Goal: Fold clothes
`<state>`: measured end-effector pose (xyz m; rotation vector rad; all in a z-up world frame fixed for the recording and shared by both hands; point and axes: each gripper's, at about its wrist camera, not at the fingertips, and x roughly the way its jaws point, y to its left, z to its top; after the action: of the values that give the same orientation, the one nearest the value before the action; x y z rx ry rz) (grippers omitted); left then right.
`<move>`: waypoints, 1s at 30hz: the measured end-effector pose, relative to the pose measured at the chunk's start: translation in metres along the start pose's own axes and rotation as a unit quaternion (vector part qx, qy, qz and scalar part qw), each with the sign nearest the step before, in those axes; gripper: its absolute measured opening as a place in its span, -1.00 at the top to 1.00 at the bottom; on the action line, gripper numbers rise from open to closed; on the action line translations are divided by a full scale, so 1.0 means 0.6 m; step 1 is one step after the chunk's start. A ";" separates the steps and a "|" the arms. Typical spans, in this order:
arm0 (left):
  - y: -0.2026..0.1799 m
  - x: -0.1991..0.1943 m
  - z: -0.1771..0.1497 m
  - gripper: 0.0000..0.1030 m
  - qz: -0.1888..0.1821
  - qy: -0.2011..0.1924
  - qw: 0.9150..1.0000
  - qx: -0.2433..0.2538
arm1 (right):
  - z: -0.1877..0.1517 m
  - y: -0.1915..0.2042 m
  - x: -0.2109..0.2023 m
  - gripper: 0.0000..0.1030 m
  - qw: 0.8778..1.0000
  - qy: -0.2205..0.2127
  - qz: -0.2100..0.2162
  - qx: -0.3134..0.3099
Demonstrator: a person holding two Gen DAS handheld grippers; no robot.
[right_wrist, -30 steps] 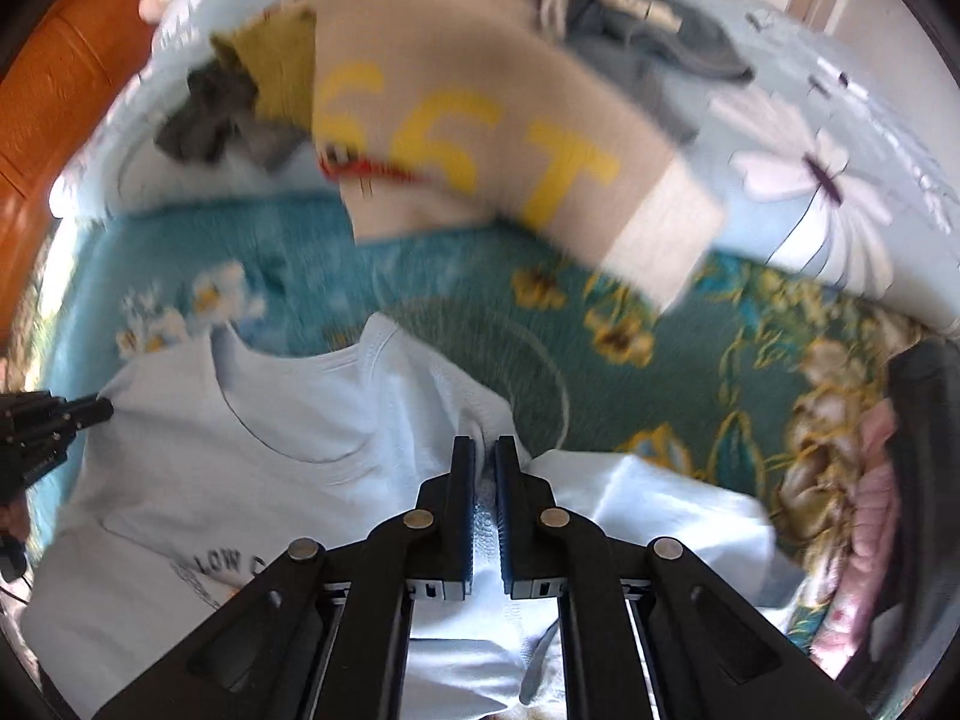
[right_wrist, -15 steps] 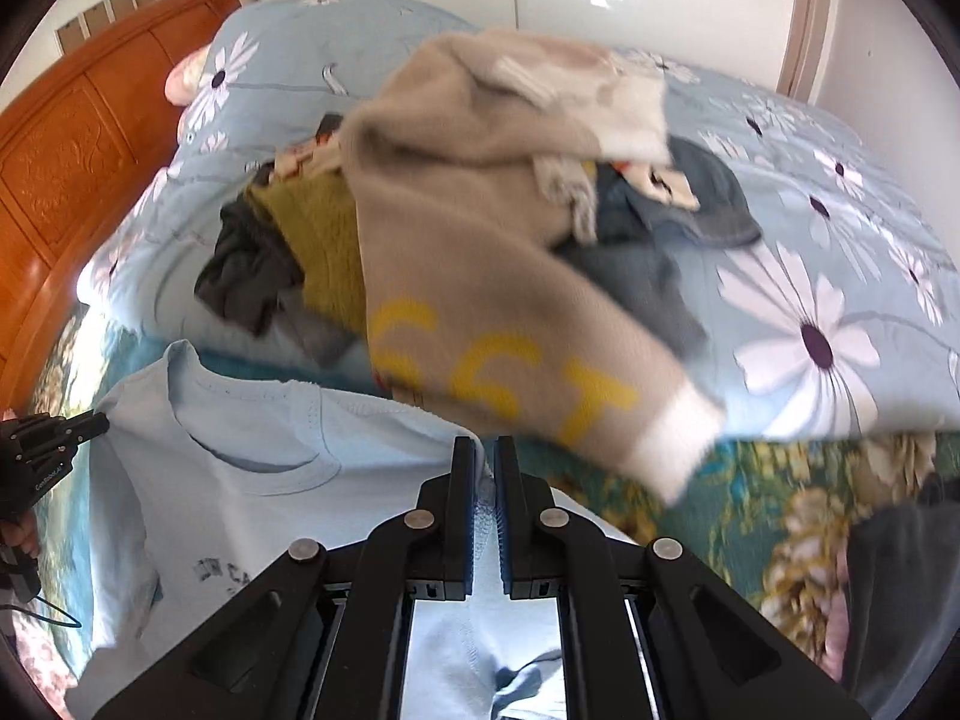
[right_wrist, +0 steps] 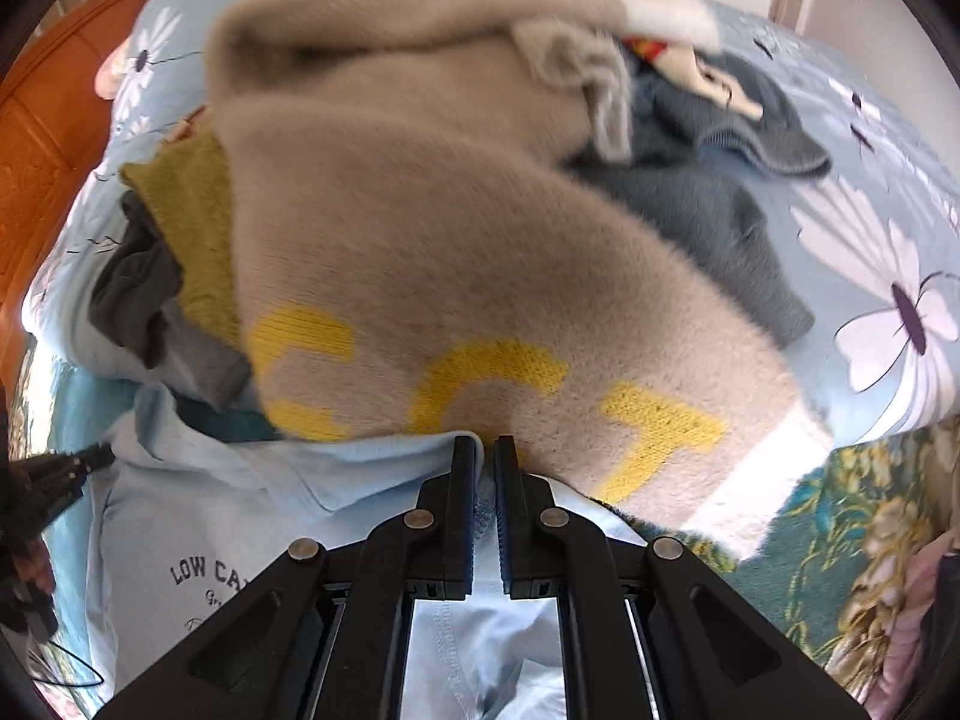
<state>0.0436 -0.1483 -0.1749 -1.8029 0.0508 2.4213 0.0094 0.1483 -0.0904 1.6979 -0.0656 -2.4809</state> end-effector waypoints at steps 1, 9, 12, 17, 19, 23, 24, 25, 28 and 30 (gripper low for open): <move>0.003 0.000 0.000 0.92 -0.006 0.002 1.000 -0.004 | 0.001 -0.002 0.004 0.88 1.000 0.003 0.001 0.004; 0.036 -0.080 -0.051 0.49 -0.039 -0.006 0.999 -0.008 | -0.017 0.009 -0.051 0.51 1.000 -0.008 -0.001 -0.017; 0.073 -0.131 -0.121 0.09 -0.021 -0.020 0.999 -0.027 | -0.053 -0.005 -0.111 0.24 0.999 -0.034 0.013 0.002; 0.155 -0.171 -0.272 0.08 -0.006 0.005 0.996 -0.089 | -0.149 -0.031 -0.187 0.22 0.999 -0.036 0.012 0.031; 0.177 -0.176 -0.335 0.08 -0.014 0.022 0.993 -0.113 | -0.176 -0.051 -0.205 0.22 0.998 -0.031 0.006 0.045; 0.184 -0.173 -0.426 0.08 -0.004 0.047 0.989 -0.139 | -0.244 -0.076 -0.246 0.22 0.997 -0.026 0.002 0.077; 0.185 -0.173 -0.448 0.08 0.000 0.052 0.988 -0.144 | -0.255 -0.081 -0.255 0.22 0.996 -0.027 0.003 0.085; 0.187 -0.171 -0.459 0.08 0.000 0.053 0.987 -0.153 | -0.264 -0.083 -0.265 0.22 0.995 -0.030 0.006 0.091; 0.186 -0.165 -0.479 0.08 0.002 0.054 0.985 -0.165 | -0.281 -0.082 -0.294 0.22 0.994 -0.043 0.013 0.103; 0.183 -0.163 -0.489 0.09 0.003 0.053 0.984 -0.167 | -0.289 -0.076 -0.309 0.22 0.993 -0.052 0.016 0.101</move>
<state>0.3375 -0.2942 -0.1713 -2.0657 -0.3633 2.4532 0.2326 0.2253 0.0131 1.6205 -0.3630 -2.6140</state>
